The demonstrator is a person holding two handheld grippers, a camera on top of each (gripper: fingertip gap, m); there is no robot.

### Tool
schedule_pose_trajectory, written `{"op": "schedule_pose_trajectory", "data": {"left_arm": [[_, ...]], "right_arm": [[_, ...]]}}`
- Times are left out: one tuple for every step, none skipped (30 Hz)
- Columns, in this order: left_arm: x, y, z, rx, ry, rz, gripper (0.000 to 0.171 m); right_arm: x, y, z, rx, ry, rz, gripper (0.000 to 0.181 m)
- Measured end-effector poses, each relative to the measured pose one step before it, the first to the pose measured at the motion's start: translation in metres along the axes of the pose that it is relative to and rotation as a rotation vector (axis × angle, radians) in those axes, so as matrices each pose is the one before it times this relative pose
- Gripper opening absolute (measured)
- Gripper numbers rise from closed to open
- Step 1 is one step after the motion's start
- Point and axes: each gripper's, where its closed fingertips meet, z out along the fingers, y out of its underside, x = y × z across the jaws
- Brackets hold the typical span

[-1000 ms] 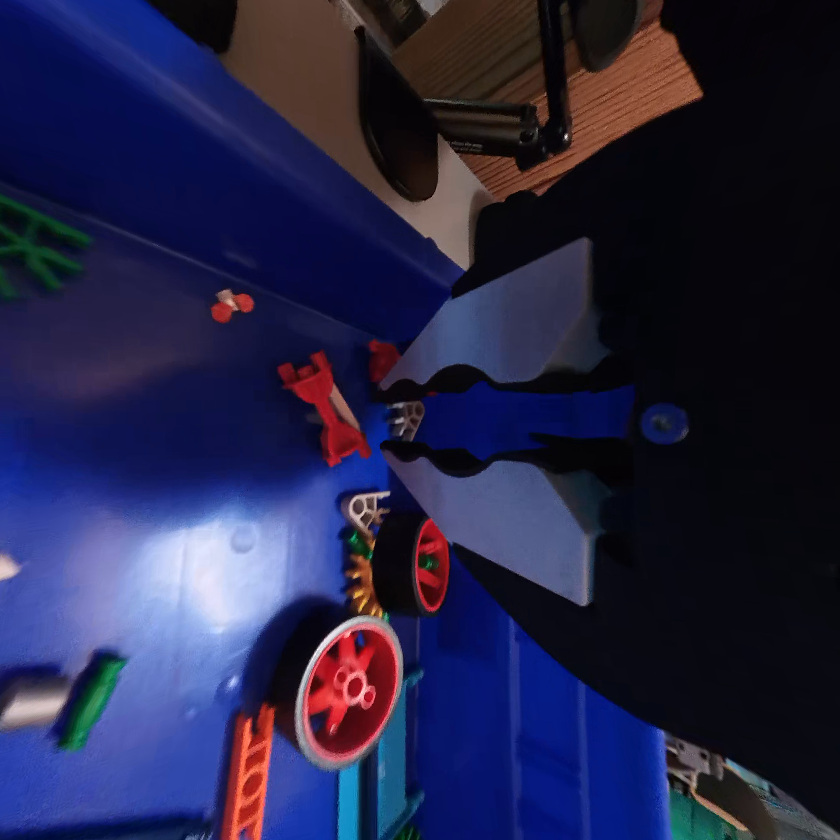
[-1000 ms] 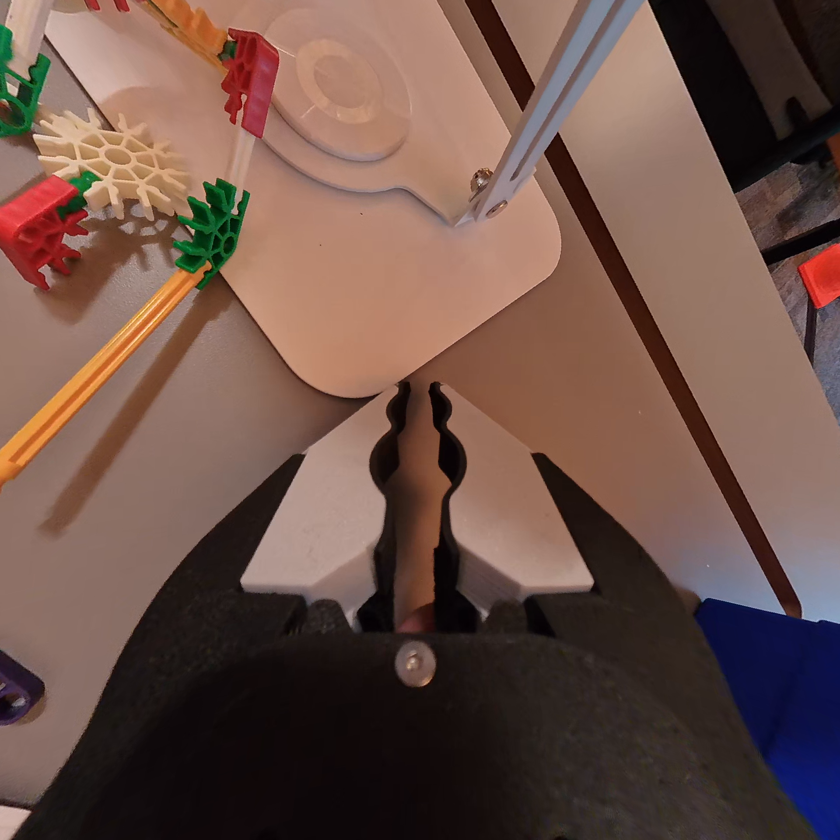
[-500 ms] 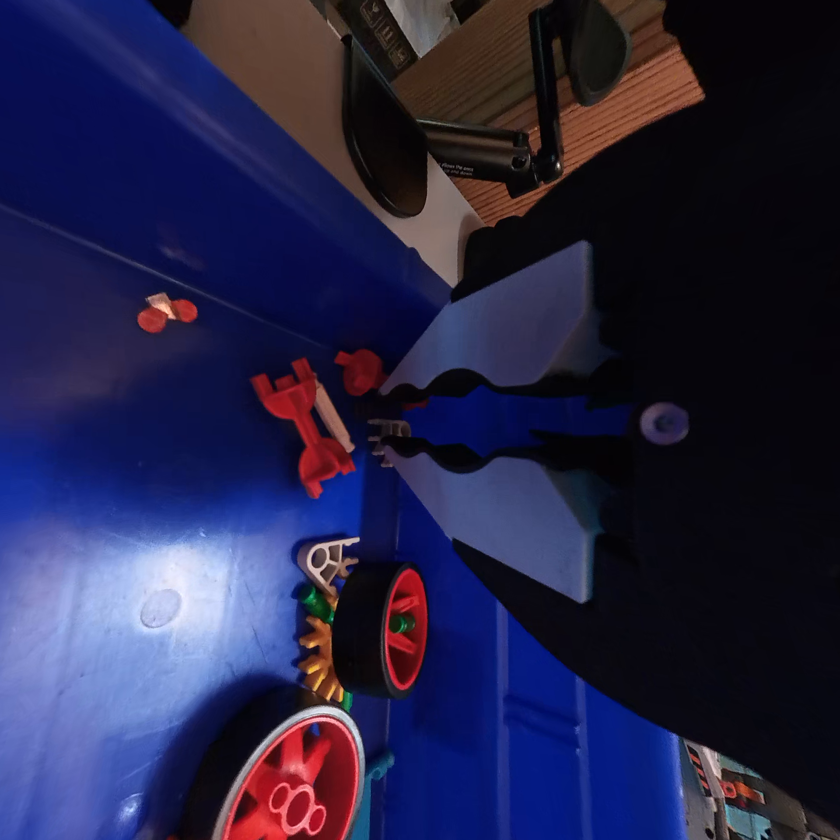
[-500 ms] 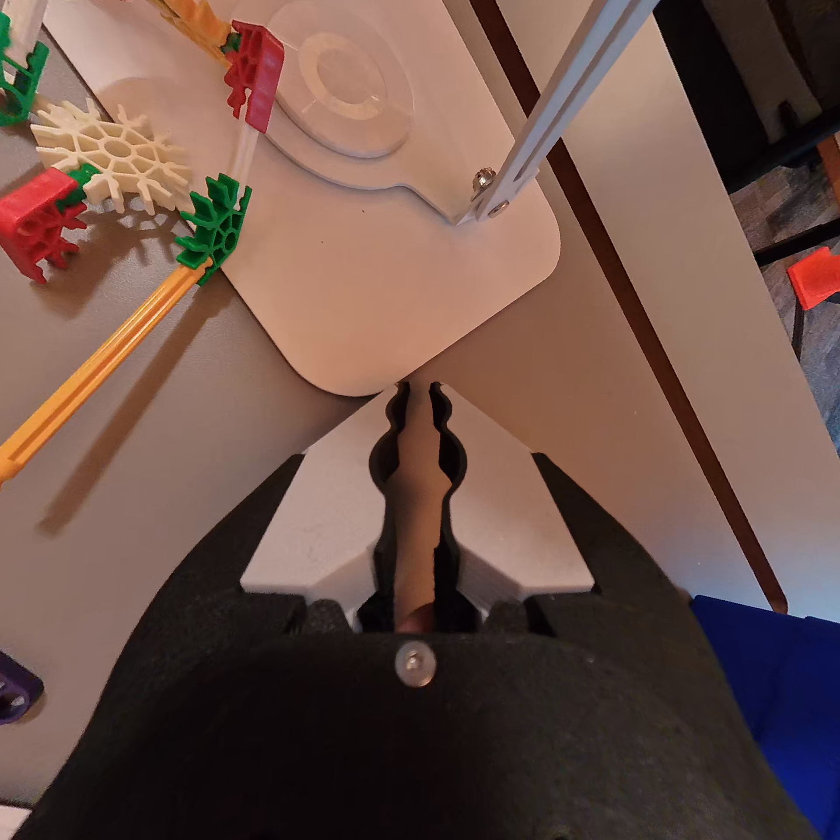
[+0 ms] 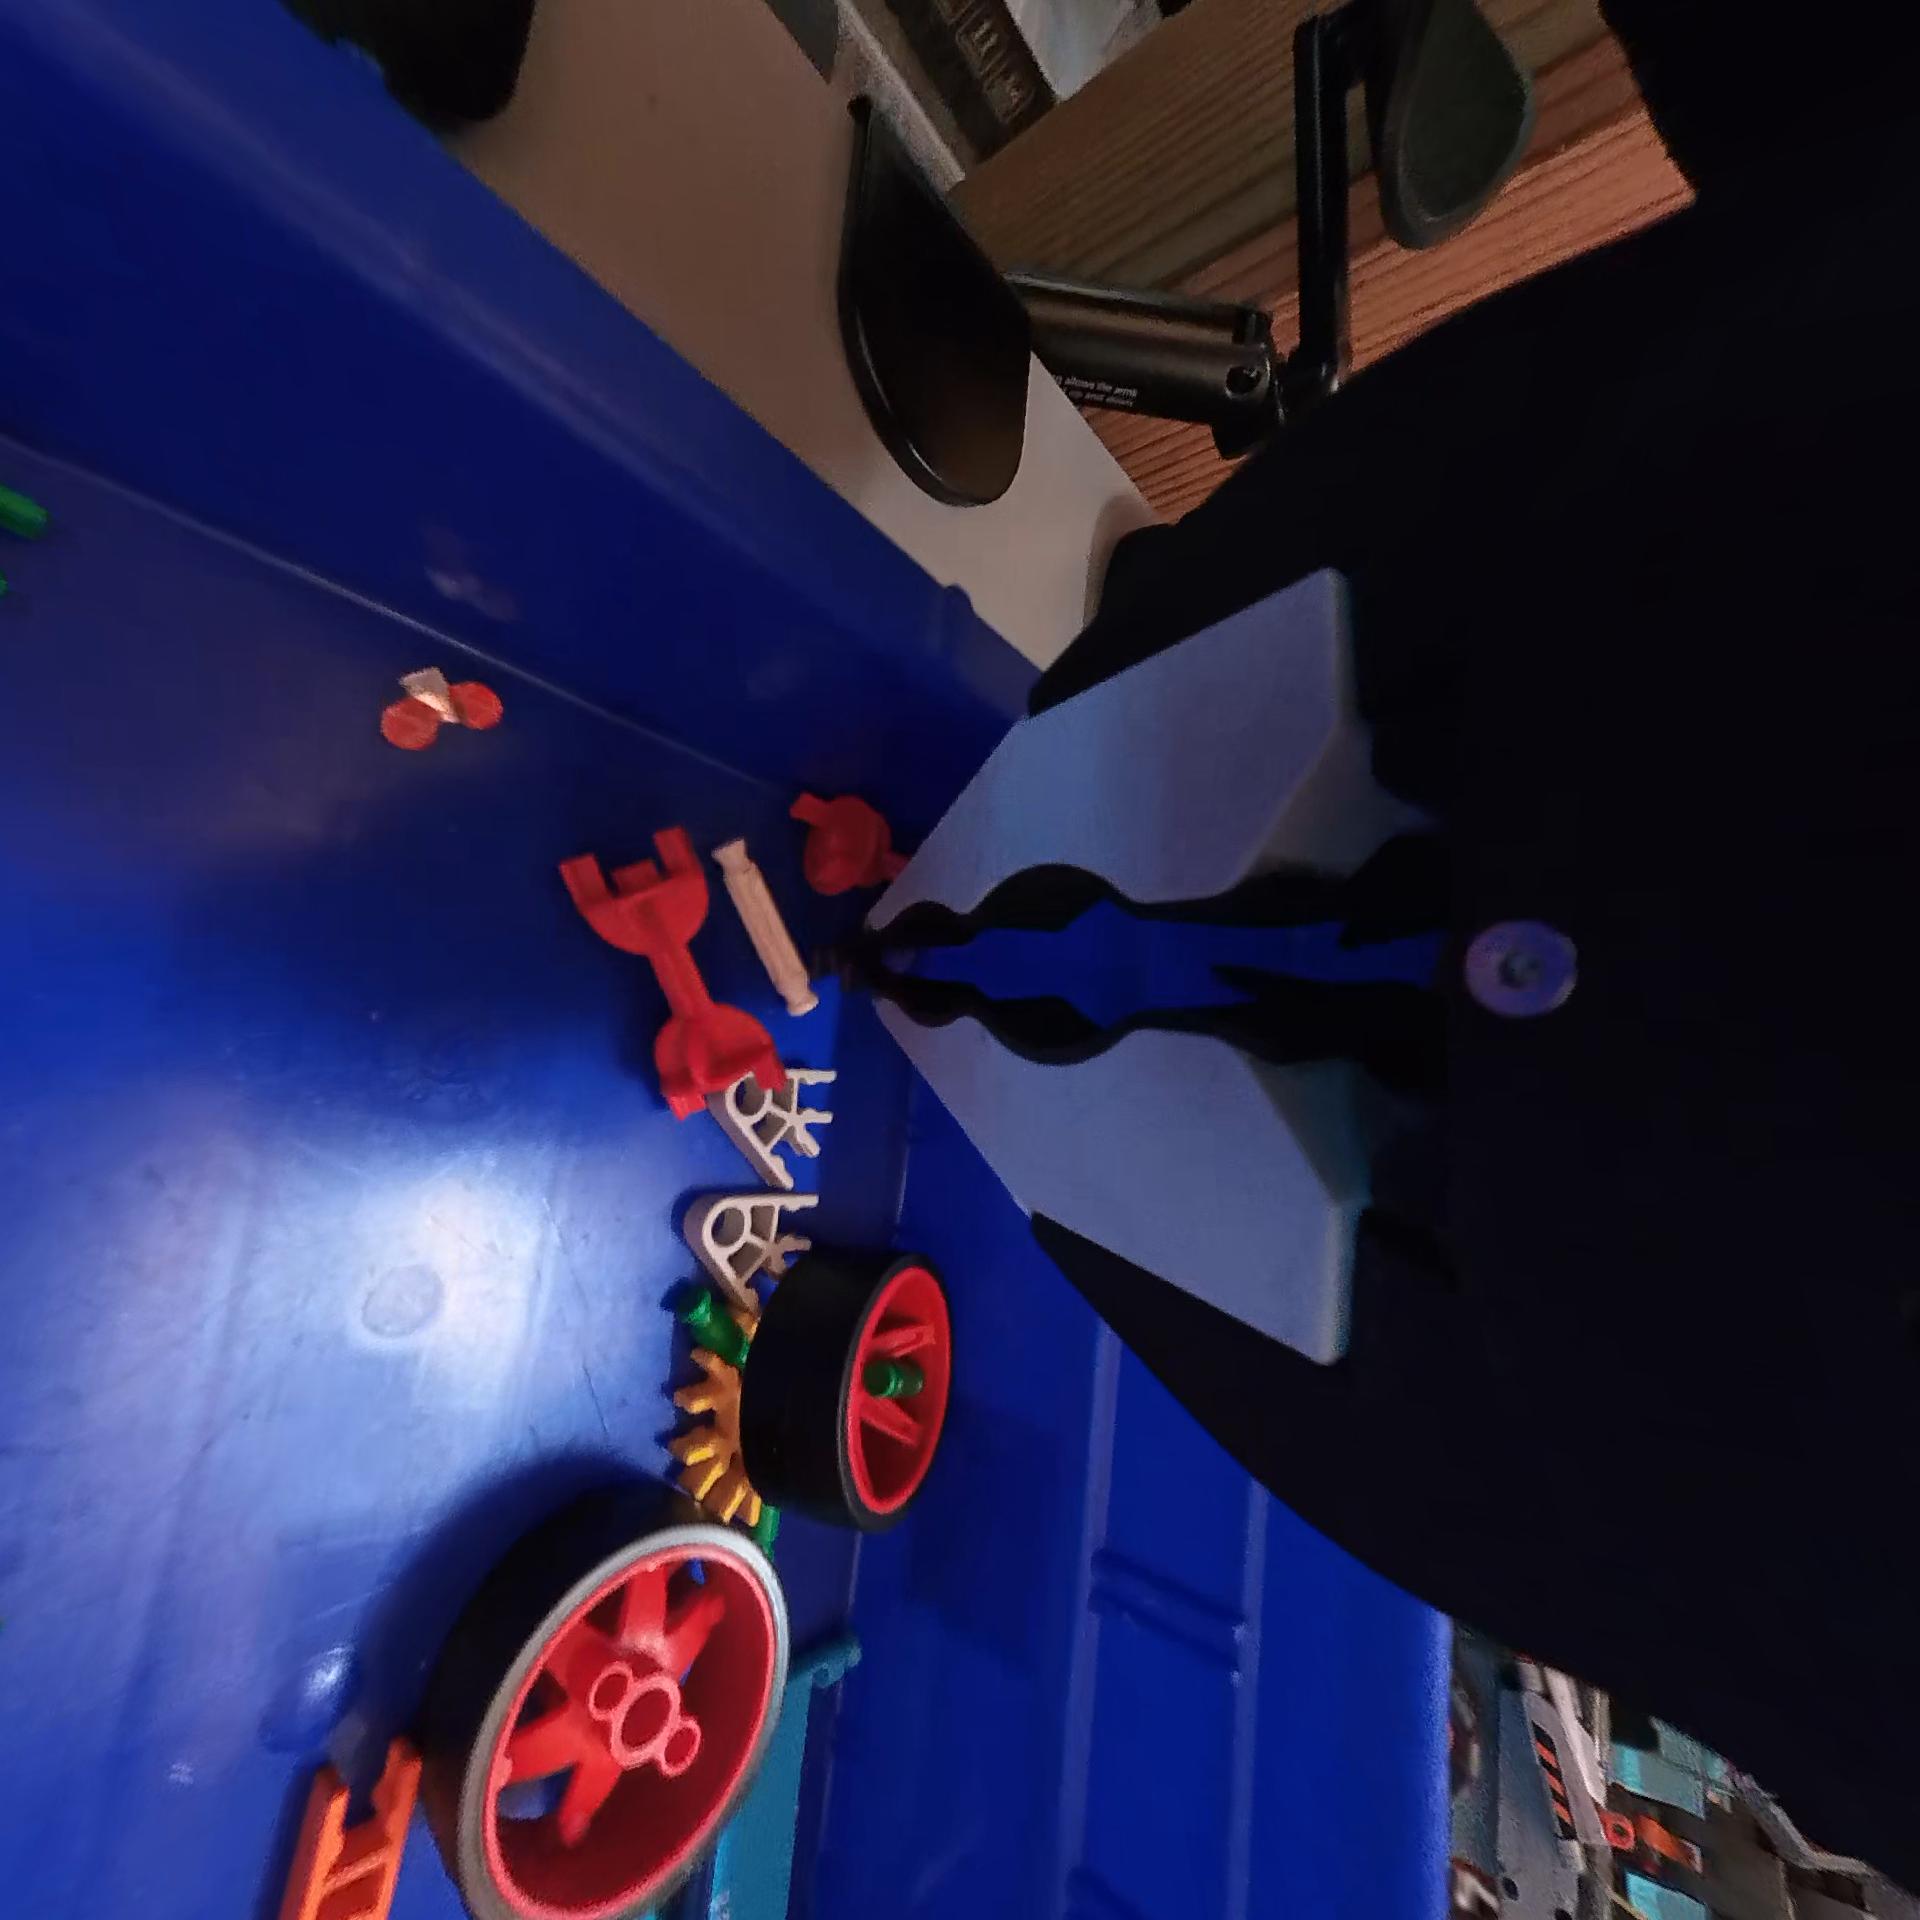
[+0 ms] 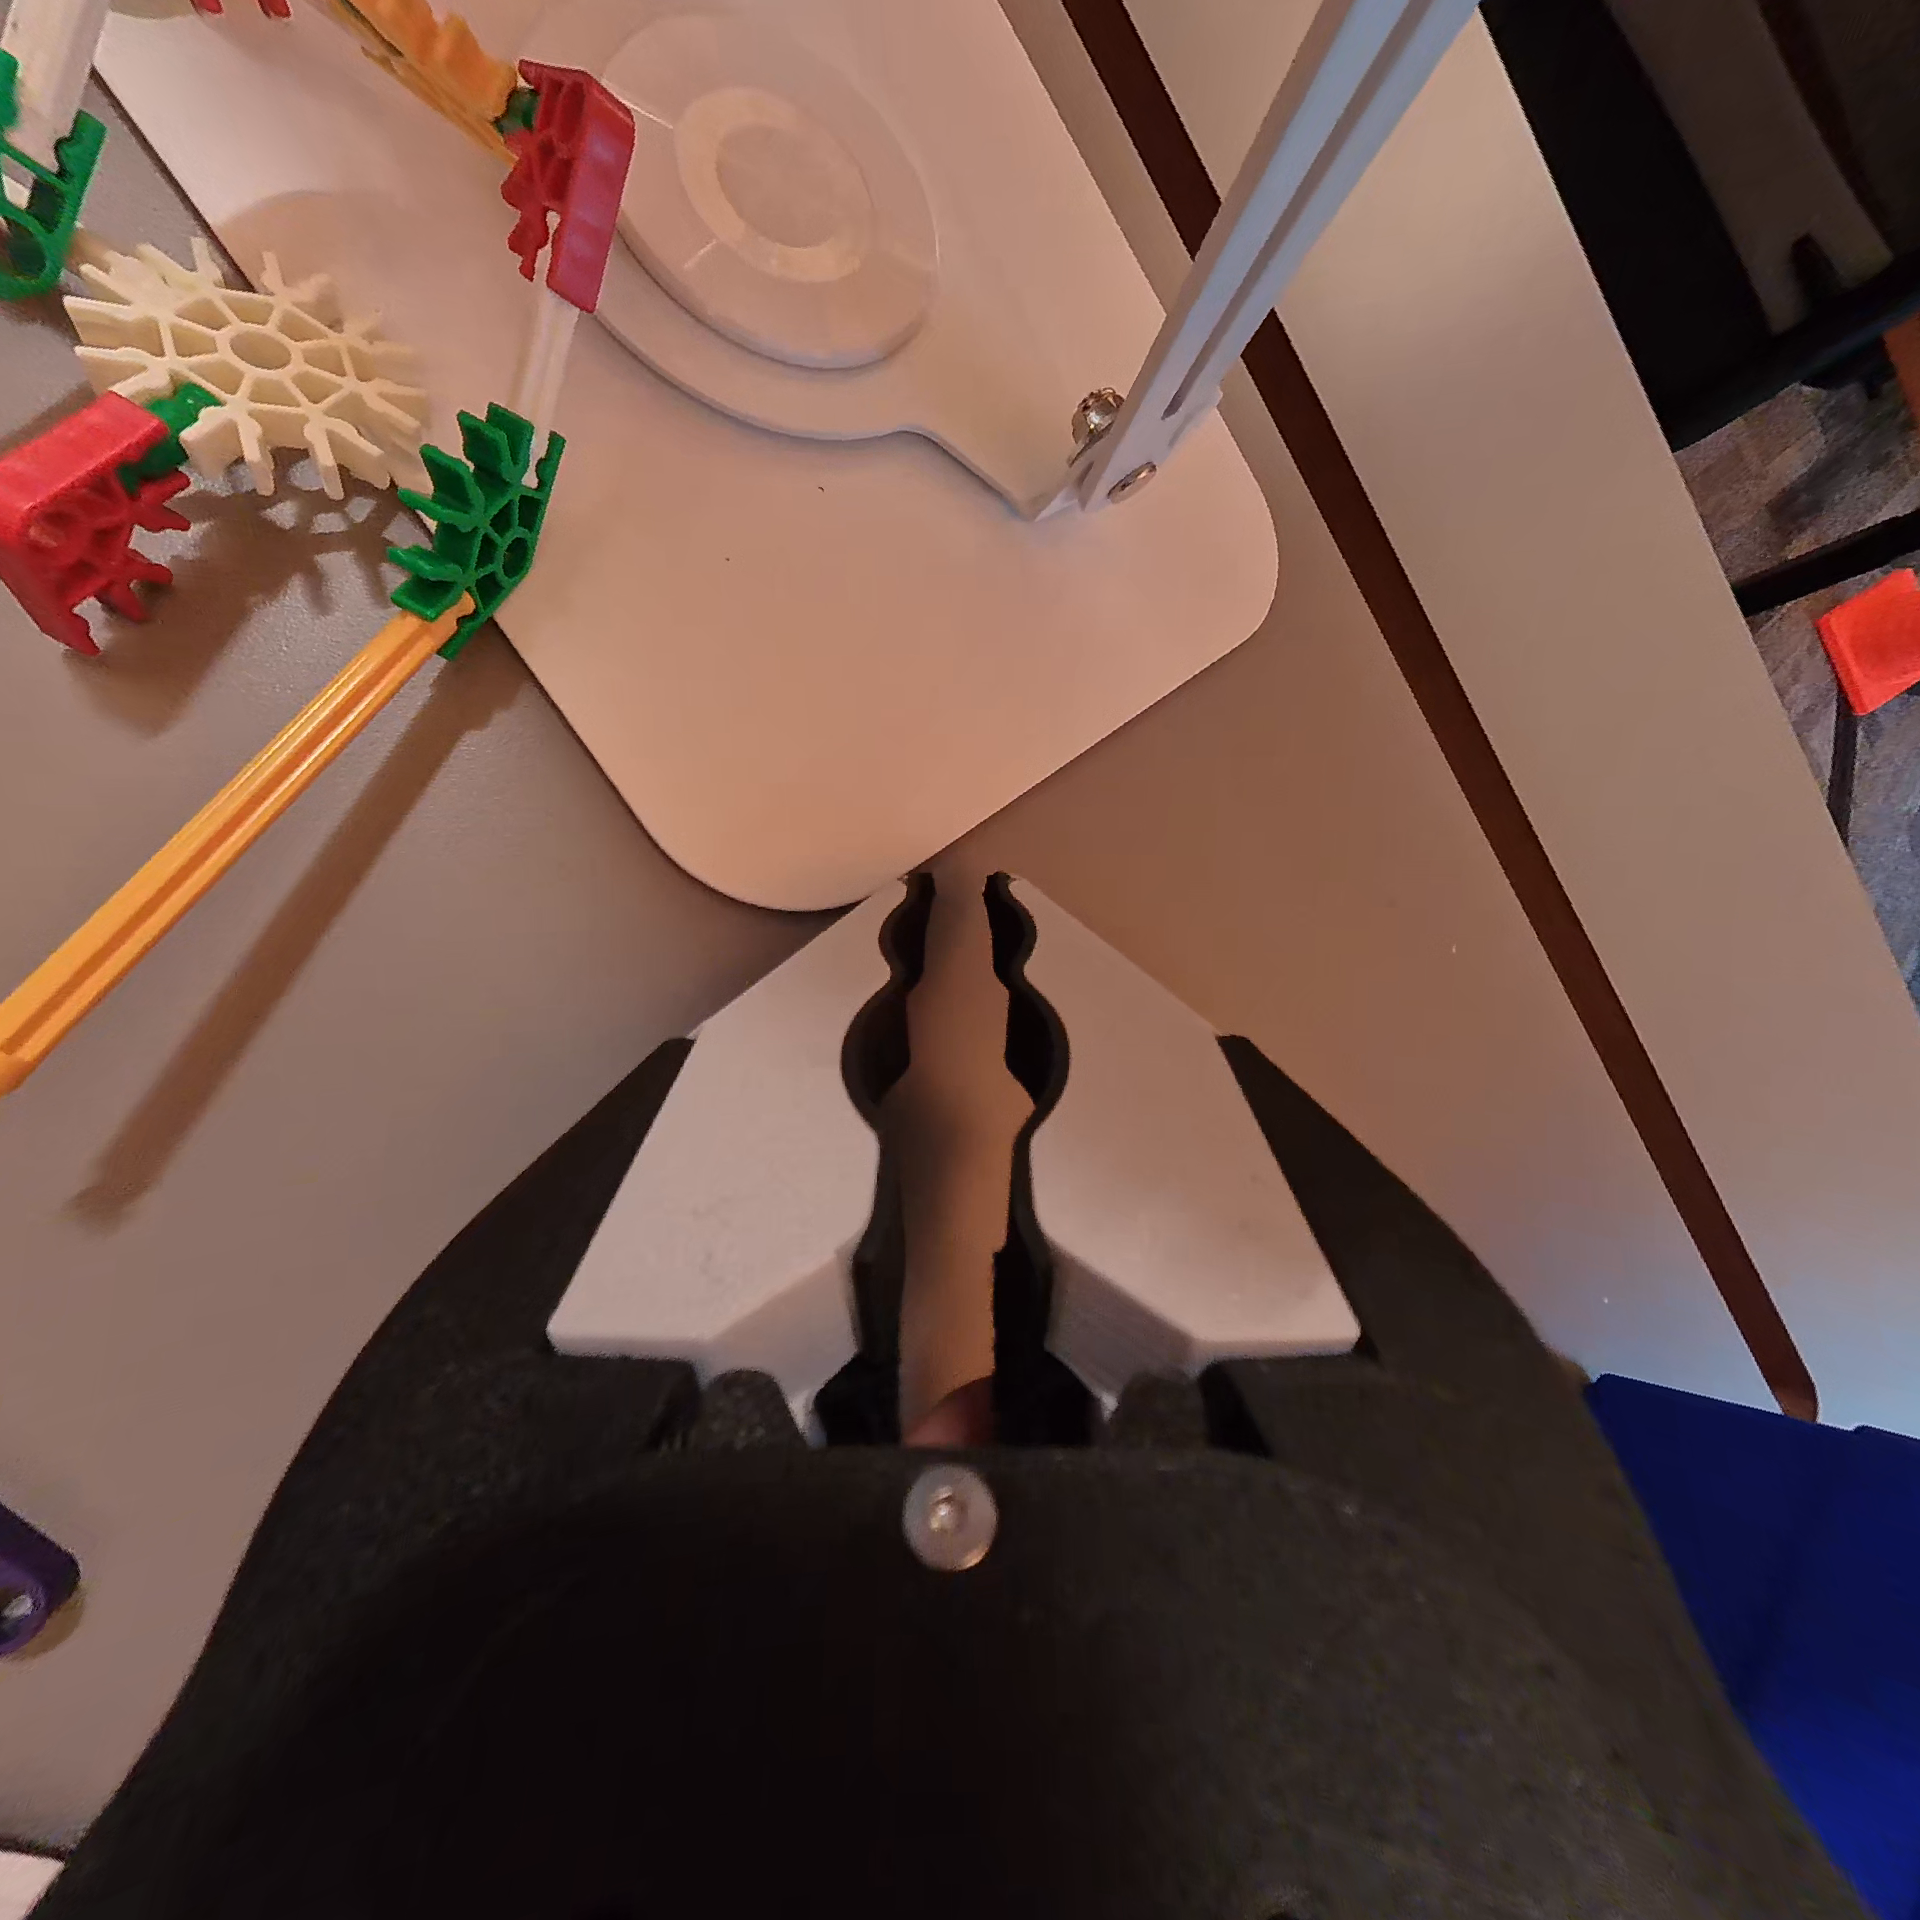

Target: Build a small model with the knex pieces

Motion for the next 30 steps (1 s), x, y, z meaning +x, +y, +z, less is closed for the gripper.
{"op": "schedule_pose_trajectory", "data": {"left_arm": [[-0.00135,-0.00149,-0.00199,0.01069,-0.0091,-0.0039,0.004],[-0.00011,-0.00094,-0.0017,0.007,-0.0027,-0.005,0.004],[-0.00006,-0.00045,-0.00138,0.00378,-0.0031,-0.0022,0.004],[-0.00072,-0.00053,-0.00119,0.00385,-0.0065,-0.0012,0.004],[-0.00066,-0.00074,-0.00101,0.00506,-0.0044,-0.0038,0.004],[-0.00066,-0.00069,-0.00079,0.00501,-0.0052,-0.0011,0.004],[-0.00115,-0.00077,-0.00092,0.00508,-0.0093,0.0019,0.004],[-0.00119,-0.00126,-0.00125,0.00816,-0.0107,0.0023,0.004],[-0.00127,-0.00148,-0.00198,0.00969,-0.0115,0.0025,0.004],[-0.00144,-0.0018,-0.00272,0.01111,-0.0114,0.0014,0.004],[-0.00138,-0.00136,-0.00355,0.00968,-0.0095,-0.0012,0.004],[-0.00219,-0.00163,-0.0047,0.01194,-0.0133,-0.0006,0.004],[-0.00259,-0.00241,-0.00555,0.01582,-0.0132,-0.0042,0.004],[-0.00318,-0.00292,-0.00599,0.01731,-0.0157,-0.0012,0.004],[-0.00297,-0.00345,-0.00631,0.01777,-0.013,0.0007,0.004],[-0.00339,-0.00276,-0.00637,0.01078,-0.014,0.0026,0.004],[-0.00566,-0.00273,-0.00679,0.00561,-0.0279,0.0117,0.004],[-0.0061,-0.0025,-0.00738,-0.00026,-0.0274,0.0097,0.003],[-0.00661,-0.00315,-0.00817,-0.00056,-0.03,0.0138,0.003],[-0.00684,-0.00459,-0.00896,0.00395,-0.029,0.014,0.003],[-0.00646,-0.00584,-0.00954,0.00743,-0.0244,0.0109,0.003],[-0.00739,-0.00679,-0.00971,0.00875,-0.0298,0.015,0.0],[-0.00747,-0.0082,-0.0094,0.01233,-0.0293,0.0183,0.0],[-0.00664,-0.01035,-0.00874,0.01945,-0.0231,0.0193,0.0],[-0.00542,-0.01133,-0.00747,0.02114,-0.0152,0.0147,0.0],[-0.0045,-0.01088,-0.00572,0.01628,-0.0104,0.0144,0.0],[-0.00315,-0.01019,-0.00418,0.01071,-0.0067,0.027,0.0],[-0.00205,-0.01083,-0.00296,0.0135,-0.0007,0.0322,0.0],[-0.00214,-0.01293,-0.00198,0.02161,0.0009,0.0254,0.0],[-0.00206,-0.01383,-0.0005,0.02229,-0.0016,0.0279,0.0]], "right_arm": [[-0.00005,-0.00001,-0.00004,0.0003,-0.0003,-0.0008,0.01],[0.00006,0.00002,0.00003,0.0,0.0005,-0.0022,0.01],[0.00012,-0.00001,-0.00009,-0.0003,0.0002,-0.0009,0.01],[0.0,0.00003,0.00005,0.0001,-0.0006,0.0006,0.01],[-0.00006,0.00004,0.0,0.0008,-0.0008,0.0011,0.01],[-0.0001,-0.00002,0.00003,0.0012,-0.0009,0.0014,0.01],[-0.00001,0.0,0.00008,0.0013,-0.0013,0.0012,0.01],[0.00002,-0.00004,0.0,0.0012,-0.0014,0.0012,0.01],[0.00008,0.00002,0.00017,0.0007,-0.0013,0.0017,0.01],[0.00009,-0.00011,0.00012,0.0007,-0.0011,0.0019,0.01],[0.00004,0.0,0.00017,0.0012,-0.0003,0.001,0.01],[-0.00011,-0.00009,0.00025,0.0015,-0.0001,0.0004,0.009],[-0.00008,-0.00008,0.00004,0.0006,-0.0004,0.0005,0.009],[0.00003,-0.00002,0.00006,-0.0001,-0.0002,0.0002,0.009],[-0.00006,0.00005,0.00003,0.0003,0.0002,-0.0003,0.009],[-0.00012,0.00003,0.00004,0.0005,-0.0001,-0.0001,0.009],[-0.00004,-0.00009,0.00009,-0.0001,-0.0003,0.0001,0.008],[0.0001,-0.00006,0.00007,-0.0004,0.0005,-0.0003,0.008],[0.00012,-0.00004,0.00026,0.0004,0.0011,-0.0005,0.008],[0.00012,-0.00008,0.00039,0.0016,0.0013,0.0002,0.008],[0.00008,-0.00021,0.00046,0.0031,0.0014,0.0018,0.007],[-0.00004,-0.00014,0.00064,0.004,0.0011,0.0027,0.006],[-0.00004,-0.00027,0.00058,0.0034,0.001,0.0013,0.004],[0.00012,-0.00011,0.00035,0.0016,0.0018,-0.0008,0.003],[0.0002,-0.00008,0.00022,-0.0001,0.0022,-0.0023,0.003],[0.00019,-0.00008,0.00006,-0.0008,0.002,-0.0038,0.003],[0.00013,0.0001,0.00002,-0.001,0.0018,-0.0041,0.003],[0.00004,-0.00014,-0.00002,-0.0009,0.0012,-0.0027,0.003],[0.00003,0.00005,0.00016,-0.0005,0.001,-0.0015,0.003],[0.00001,-0.00007,0.00015,0.0,0.0015,-0.002,0.003]]}}
